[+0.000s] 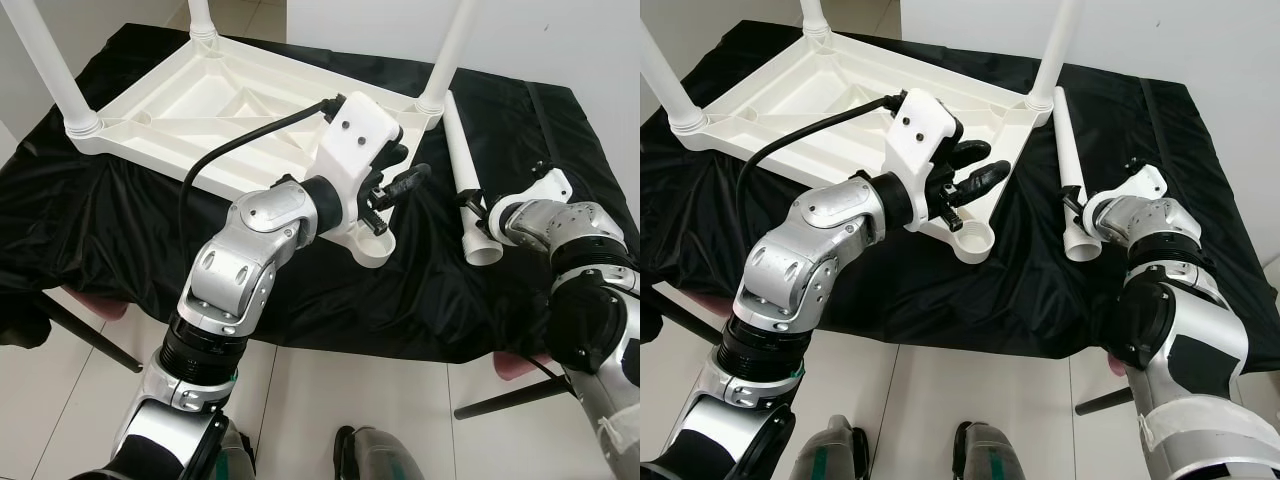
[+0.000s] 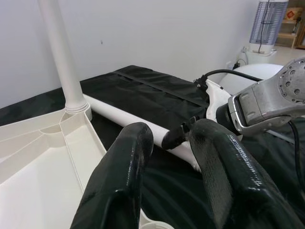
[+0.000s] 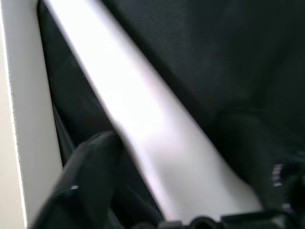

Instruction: Building children table

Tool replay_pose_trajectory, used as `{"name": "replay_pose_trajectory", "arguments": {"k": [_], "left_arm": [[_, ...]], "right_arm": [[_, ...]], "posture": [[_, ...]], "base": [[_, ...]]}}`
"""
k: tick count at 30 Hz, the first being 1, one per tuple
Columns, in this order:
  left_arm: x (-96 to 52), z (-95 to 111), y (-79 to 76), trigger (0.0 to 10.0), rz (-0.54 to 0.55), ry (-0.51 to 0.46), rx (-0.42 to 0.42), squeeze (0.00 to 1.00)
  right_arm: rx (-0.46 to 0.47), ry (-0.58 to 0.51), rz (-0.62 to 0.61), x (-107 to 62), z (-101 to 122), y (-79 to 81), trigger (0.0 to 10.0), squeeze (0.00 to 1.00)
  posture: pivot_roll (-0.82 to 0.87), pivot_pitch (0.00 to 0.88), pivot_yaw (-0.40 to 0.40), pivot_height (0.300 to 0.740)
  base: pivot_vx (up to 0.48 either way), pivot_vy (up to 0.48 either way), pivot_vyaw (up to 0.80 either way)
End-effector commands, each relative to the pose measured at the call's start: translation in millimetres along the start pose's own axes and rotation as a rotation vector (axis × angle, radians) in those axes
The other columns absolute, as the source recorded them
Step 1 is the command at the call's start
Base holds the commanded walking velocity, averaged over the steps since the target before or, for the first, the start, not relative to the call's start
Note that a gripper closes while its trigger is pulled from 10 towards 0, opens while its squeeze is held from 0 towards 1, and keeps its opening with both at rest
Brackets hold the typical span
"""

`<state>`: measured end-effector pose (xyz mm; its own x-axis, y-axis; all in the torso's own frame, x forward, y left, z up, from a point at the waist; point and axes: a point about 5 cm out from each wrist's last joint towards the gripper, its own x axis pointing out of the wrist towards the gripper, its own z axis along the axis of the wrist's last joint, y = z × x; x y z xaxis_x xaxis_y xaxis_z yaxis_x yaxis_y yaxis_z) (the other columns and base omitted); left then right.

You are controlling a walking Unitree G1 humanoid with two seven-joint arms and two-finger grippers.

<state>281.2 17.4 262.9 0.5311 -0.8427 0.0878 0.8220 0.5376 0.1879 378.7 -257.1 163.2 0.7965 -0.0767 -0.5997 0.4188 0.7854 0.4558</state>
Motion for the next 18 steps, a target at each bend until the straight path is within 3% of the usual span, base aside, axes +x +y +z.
{"name": "replay_pose_trajectory", "arguments": {"k": [1,3,14,15,16,17,18], "left_arm": [[1.8,4.1,1.7,10.0,0.052,-0.015,0.011,0.00],[2.1,4.5,2.0,10.0,0.054,-0.018,0.011,0.00],[2.9,5.4,4.6,10.0,0.072,-0.024,0.013,0.00],[2.9,5.6,4.9,10.0,0.075,-0.026,0.010,0.00],[3.2,5.3,6.2,10.0,0.083,-0.028,0.001,0.00],[3.6,5.3,7.2,10.0,0.089,-0.030,-0.006,0.00],[3.9,4.9,7.8,10.0,0.089,-0.029,-0.011,0.00]], "right_arm": [[0.017,0.150,-0.043,8.1,-31.0,-11.4,0.5,0.00],[0.014,0.152,-0.046,7.9,-30.8,-11.6,0.0,0.00],[0.016,0.144,-0.034,7.9,-29.5,-8.7,0.0,0.00],[0.014,0.108,-0.022,8.3,-26.3,-6.7,0.0,0.00],[0.015,0.047,0.014,8.0,-20.1,-1.6,0.8,0.00],[0.016,0.006,0.040,7.3,-15.6,2.0,0.8,0.00],[0.020,-0.028,0.084,5.9,-11.1,7.4,0.0,0.00]], "posture": [[-0.05,0.082,-0.042,0.740],[-0.05,0.082,-0.042,0.740],[-0.05,0.080,-0.043,0.740],[-0.05,0.080,-0.043,0.740],[-0.05,0.078,-0.042,0.740],[-0.05,0.080,-0.042,0.740],[-0.05,0.080,-0.042,0.740]], "base": [[0.000,0.000,0.00],[0.000,0.000,0.00],[0.000,0.000,0.00],[0.000,0.000,0.00],[0.000,0.000,0.00],[0.000,0.000,0.00],[0.000,0.000,0.00]]}}
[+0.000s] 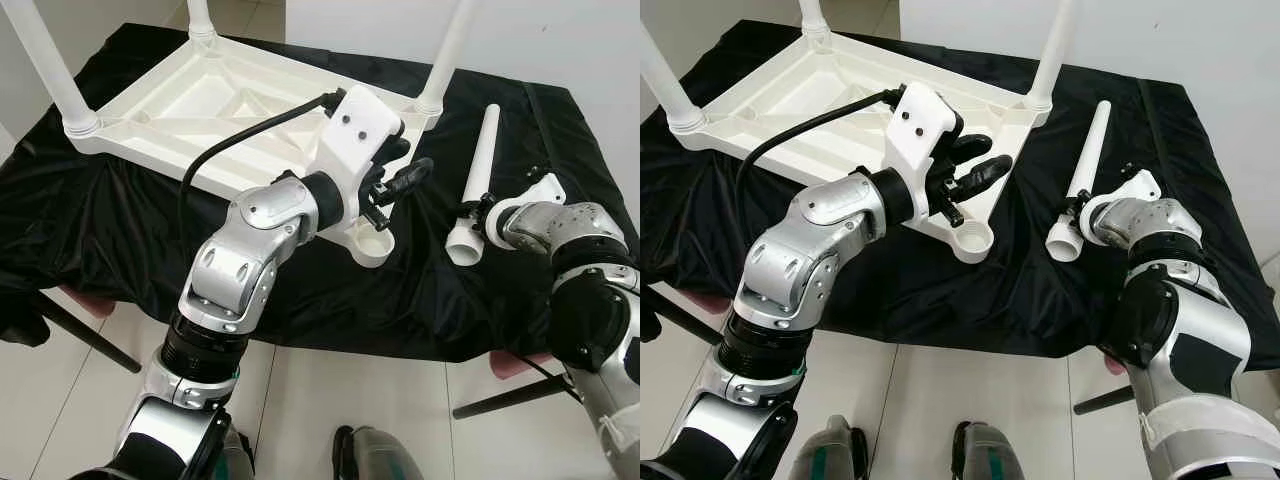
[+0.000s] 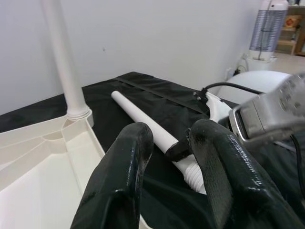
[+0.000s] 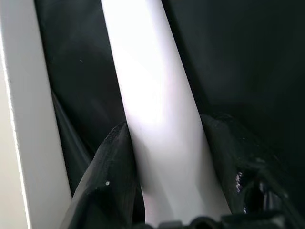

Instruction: Building children table

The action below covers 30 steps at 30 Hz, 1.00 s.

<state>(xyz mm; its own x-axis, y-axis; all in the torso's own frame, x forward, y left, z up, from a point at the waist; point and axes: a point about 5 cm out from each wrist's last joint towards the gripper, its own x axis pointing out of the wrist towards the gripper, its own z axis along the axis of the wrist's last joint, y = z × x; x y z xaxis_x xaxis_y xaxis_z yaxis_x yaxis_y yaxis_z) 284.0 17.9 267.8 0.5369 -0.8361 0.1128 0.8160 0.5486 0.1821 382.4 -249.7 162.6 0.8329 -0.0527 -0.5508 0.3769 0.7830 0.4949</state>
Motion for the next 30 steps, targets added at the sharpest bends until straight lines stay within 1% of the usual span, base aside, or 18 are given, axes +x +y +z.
{"name": "replay_pose_trajectory", "arguments": {"k": [1,3,5,8,13,14,15,16,18,19,20,22,23,24,27,28,29,30], "left_arm": [[2.7,0.4,4.6,10.0,0.076,-0.005,-0.008,0.00],[3.3,-0.2,5.1,10.0,0.071,-0.005,-0.011,0.00],[3.3,-0.2,5.1,10.0,0.071,-0.005,-0.011,0.00],[6.2,-1.2,5.1,10.0,0.054,-0.002,-0.007,0.00],[8.7,-1.5,4.9,10.0,0.043,-0.002,-0.002,0.00],[9.2,-1.4,4.5,10.0,0.040,-0.003,-0.002,0.00],[9.8,-1.2,4.1,10.0,0.037,-0.004,-0.002,0.00],[10.2,-1.2,3.9,10.0,0.035,-0.005,-0.002,0.00],[10.2,-1.2,3.9,10.0,0.035,-0.005,-0.002,0.00],[10.8,-1.3,3.9,10.0,0.032,-0.007,-0.005,0.00],[10.8,-1.3,3.9,10.0,0.032,-0.007,-0.005,0.00],[12.6,-1.8,3.1,10.0,0.017,-0.015,-0.029,0.00],[12.6,-1.8,3.1,10.0,0.017,-0.015,-0.029,0.00],[13.7,-2.1,2.2,10.0,0.008,-0.017,-0.041,0.00],[15.3,-2.6,1.8,10.0,0.000,-0.020,-0.049,0.00],[16.9,-3.0,1.9,10.0,-0.007,-0.022,-0.060,0.00],[16.9,-3.0,1.9,10.0,-0.007,-0.022,-0.060,0.00],[18.0,-3.2,1.9,10.0,-0.016,-0.026,-0.073,0.00]], "right_arm": [[0.014,-0.012,0.056,2.1,-5.5,3.5,0.0,0.00],[0.034,-0.067,0.129,-0.3,1.1,11.8,0.0,0.00],[0.034,-0.067,0.129,-0.3,1.1,11.8,0.0,0.00],[0.056,-0.142,0.210,-5.1,9.8,20.7,0.0,0.00],[0.059,-0.205,0.246,-8.8,15.6,24.8,0.0,0.00],[0.062,-0.244,0.250,-10.1,18.8,24.9,0.0,0.00],[0.054,-0.300,0.250,-12.4,23.1,24.6,0.8,0.00],[0.046,-0.341,0.253,-14.1,25.5,24.4,10.0,0.00],[0.046,-0.341,0.253,-14.1,25.5,24.4,10.0,0.00],[0.012,-0.402,0.256,-16.6,28.0,24.8,10.0,0.00],[0.012,-0.402,0.256,-16.6,28.0,24.8,10.0,0.00],[-0.072,-0.536,0.279,-21.6,28.3,26.2,10.0,0.00],[-0.072,-0.536,0.279,-21.6,28.3,26.2,10.0,0.00],[-0.114,-0.594,0.300,-24.7,27.1,28.2,10.0,0.00],[-0.133,-0.643,0.333,-28.1,25.0,30.8,10.0,0.00],[-0.168,-0.710,0.355,-32.9,23.1,33.2,10.0,0.00],[-0.168,-0.710,0.355,-32.9,23.1,33.2,10.0,0.00],[-0.210,-0.769,0.379,-37.5,20.4,35.6,10.0,0.00]], "posture": [[-0.05,0.080,-0.042,0.740],[-0.05,0.081,-0.040,0.740],[-0.05,0.081,-0.040,0.740],[-0.06,0.078,-0.031,0.740],[-0.06,0.078,-0.030,0.740],[-0.07,0.077,-0.029,0.740],[-0.07,0.077,-0.028,0.740],[-0.07,0.077,-0.028,0.740],[-0.07,0.077,-0.028,0.740],[-0.07,0.079,-0.028,0.740],[-0.07,0.079,-0.028,0.740],[-0.06,0.080,-0.029,0.740],[-0.06,0.080,-0.029,0.740],[-0.06,0.080,-0.030,0.740],[-0.06,0.080,-0.030,0.740],[-0.06,0.079,-0.029,0.740],[-0.06,0.079,-0.029,0.740],[-0.06,0.078,-0.027,0.740]], "base": [[0.000,0.000,0.00],[0.000,0.000,0.00],[0.000,0.000,0.00],[0.000,0.000,0.00],[0.000,0.000,0.00],[0.000,0.000,0.00],[0.000,0.000,0.00],[0.000,0.000,0.00],[0.000,0.000,0.00],[0.000,0.000,0.00],[0.000,0.000,0.00],[0.000,0.000,0.00],[0.000,0.000,0.00],[0.000,0.000,0.00],[0.000,0.000,0.00],[0.000,0.000,0.00],[0.000,0.000,0.00],[0.000,0.000,0.00]]}}
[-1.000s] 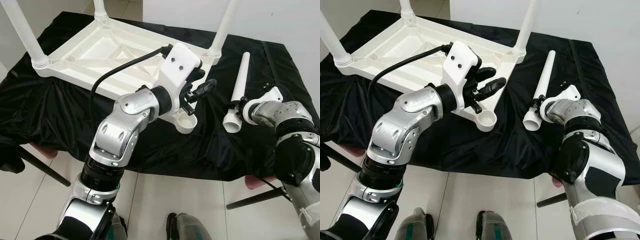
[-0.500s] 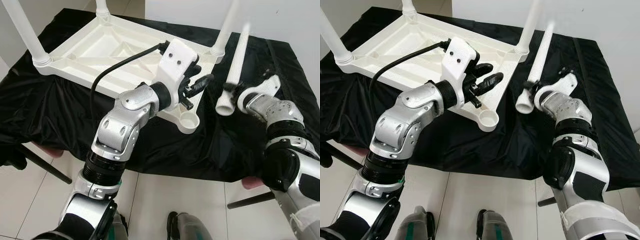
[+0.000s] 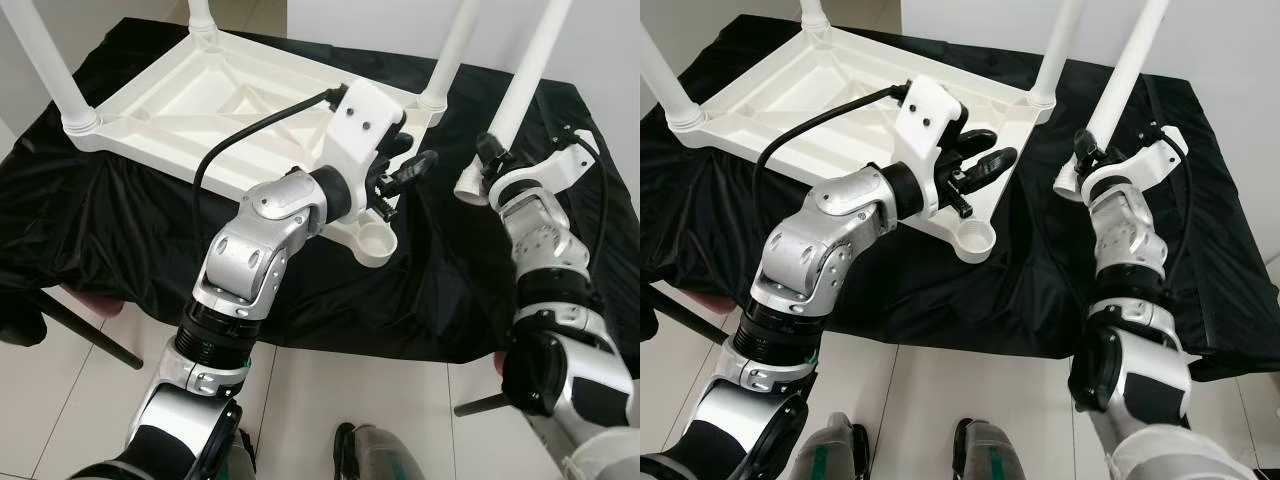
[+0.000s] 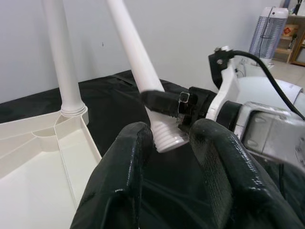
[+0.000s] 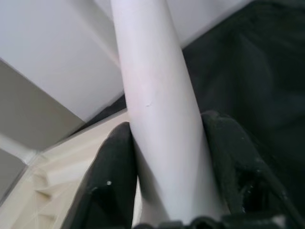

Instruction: Building children table

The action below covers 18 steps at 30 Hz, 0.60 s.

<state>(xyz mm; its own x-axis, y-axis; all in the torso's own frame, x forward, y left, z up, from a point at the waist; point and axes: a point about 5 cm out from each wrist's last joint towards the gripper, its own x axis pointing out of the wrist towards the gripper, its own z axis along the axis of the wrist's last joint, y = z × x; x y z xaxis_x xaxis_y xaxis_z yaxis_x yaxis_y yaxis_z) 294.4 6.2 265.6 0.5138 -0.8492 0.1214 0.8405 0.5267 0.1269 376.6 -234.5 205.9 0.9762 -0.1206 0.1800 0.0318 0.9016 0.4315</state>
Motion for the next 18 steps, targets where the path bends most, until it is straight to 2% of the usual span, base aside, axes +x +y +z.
{"name": "replay_pose_trajectory", "arguments": {"k": [1,2,4,6,7,10,14,15,18], "left_arm": [[3.5,1.0,0.3,10.0,0.002,-0.017,-0.023,0.00],[3.5,1.0,0.3,10.0,0.002,-0.017,-0.023,0.00],[4.4,0.5,0.5,10.0,-0.021,-0.024,-0.051,0.00],[4.9,0.1,0.8,10.0,-0.031,-0.025,-0.063,0.00],[4.9,0.1,0.8,10.0,-0.031,-0.025,-0.063,0.00],[5.7,-2.5,2.1,10.0,-0.071,-0.017,-0.086,0.00],[5.8,-3.4,2.2,10.0,-0.095,-0.013,-0.096,0.00],[5.6,-3.6,1.2,10.0,-0.128,-0.015,-0.127,1.00],[5.3,-4.1,0.8,10.0,-0.170,-0.016,-0.170,1.00]], "right_arm": [[-0.080,-0.118,0.066,-5.4,8.1,8.3,10.0,0.00],[-0.080,-0.118,0.066,-5.4,8.1,8.3,10.0,0.00],[-0.119,-0.169,0.159,-13.7,4.8,18.8,10.0,0.00],[-0.145,-0.186,0.203,-17.3,3.0,23.5,10.0,0.00],[-0.145,-0.186,0.203,-17.3,3.0,23.5,10.0,0.00],[-0.228,-0.174,0.307,-25.8,-8.2,31.6,10.0,0.00],[-0.256,-0.161,0.343,-29.0,-13.5,32.6,10.0,0.00],[-0.269,-0.151,0.358,-30.3,-16.1,32.8,10.0,0.00],[-0.291,-0.140,0.394,-33.0,-19.5,34.3,10.0,0.00]], "posture": [[-0.06,0.078,-0.027,0.740],[-0.06,0.078,-0.027,0.740],[-0.06,0.075,-0.024,0.740],[-0.06,0.075,-0.024,0.740],[-0.06,0.075,-0.024,0.740],[-0.05,0.068,-0.019,0.740],[-0.05,0.065,-0.018,0.740],[-0.05,0.065,-0.018,0.740],[-0.05,0.062,-0.019,0.740]], "base": [[0.000,0.000,0.00],[0.000,0.000,0.00],[0.000,0.000,0.00],[0.000,0.000,0.00],[0.000,0.000,0.00],[0.000,0.000,0.00],[0.000,0.000,0.00],[0.000,0.000,0.00],[0.000,0.000,0.00]]}}
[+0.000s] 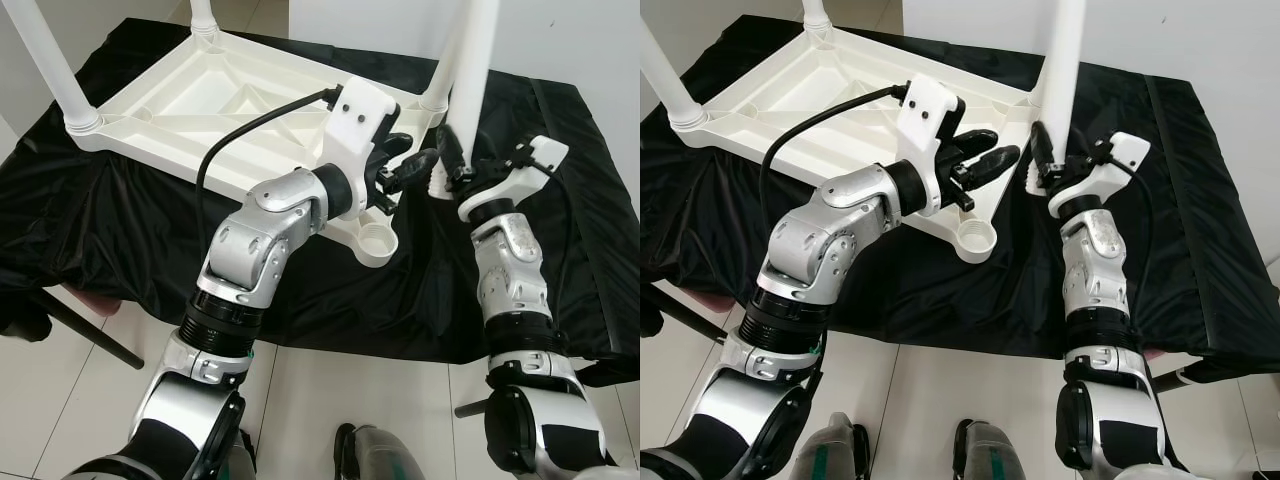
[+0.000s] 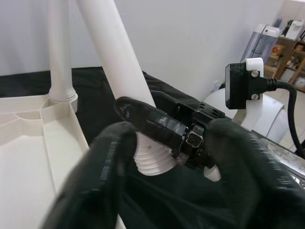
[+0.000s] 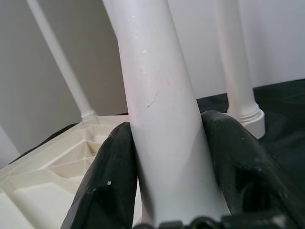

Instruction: Building children table

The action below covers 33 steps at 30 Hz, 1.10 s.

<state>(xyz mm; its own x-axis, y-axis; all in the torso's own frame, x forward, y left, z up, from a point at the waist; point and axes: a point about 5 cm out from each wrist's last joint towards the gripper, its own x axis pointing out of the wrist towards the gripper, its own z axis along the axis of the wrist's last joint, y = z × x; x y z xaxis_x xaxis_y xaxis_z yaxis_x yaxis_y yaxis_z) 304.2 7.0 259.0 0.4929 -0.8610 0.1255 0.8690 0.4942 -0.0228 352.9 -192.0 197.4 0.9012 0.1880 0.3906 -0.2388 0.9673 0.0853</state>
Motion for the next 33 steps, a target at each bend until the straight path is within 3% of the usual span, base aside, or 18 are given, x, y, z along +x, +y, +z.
{"name": "replay_pose_trajectory", "arguments": {"k": [1,14,15,16,18,23,33], "left_arm": [[2.2,2.2,-5.6,10.0,-0.153,0.006,-0.034,1.00],[9.7,7.2,19.5,10.0,-0.108,0.023,-0.091,1.00],[11.6,8.3,25.0,10.0,-0.077,0.026,-0.103,0.00],[15.0,10.1,36.7,10.0,-0.012,0.033,-0.120,0.00],[16.1,11.8,41.8,10.0,0.016,0.029,-0.139,0.00],[19.3,18.2,51.5,10.0,0.067,0.007,-0.185,0.00],[27.5,28.2,65.4,10.0,0.135,-0.003,-0.184,0.00]], "right_arm": [[-0.036,-0.012,0.054,-3.6,0.7,3.0,10.0,0.00],[-0.101,-0.020,0.240,-5.5,1.5,22.7,10.0,0.00],[-0.107,-0.025,0.250,-4.8,2.3,24.6,10.0,0.00],[-0.112,-0.034,0.272,-3.7,3.3,28.3,10.0,0.00],[-0.116,-0.037,0.286,-3.5,3.5,30.5,10.0,0.00],[-0.125,-0.042,0.311,-4.3,3.5,35.5,10.0,0.00],[-0.137,-0.032,0.348,-11.6,-0.5,42.5,10.0,0.00]], "posture": [[-0.05,0.060,-0.020,0.740],[-0.05,0.054,-0.021,0.740],[-0.05,0.054,-0.020,0.740],[-0.05,0.054,-0.020,0.740],[-0.05,0.055,-0.018,0.740],[-0.05,0.058,-0.015,0.740],[-0.06,0.060,-0.008,0.740]], "base": [[0.000,0.000,0.00],[0.000,0.000,0.00],[0.000,0.000,0.00],[0.000,0.000,0.00],[0.000,0.000,0.00],[0.000,0.000,0.00],[0.000,0.000,0.00]]}}
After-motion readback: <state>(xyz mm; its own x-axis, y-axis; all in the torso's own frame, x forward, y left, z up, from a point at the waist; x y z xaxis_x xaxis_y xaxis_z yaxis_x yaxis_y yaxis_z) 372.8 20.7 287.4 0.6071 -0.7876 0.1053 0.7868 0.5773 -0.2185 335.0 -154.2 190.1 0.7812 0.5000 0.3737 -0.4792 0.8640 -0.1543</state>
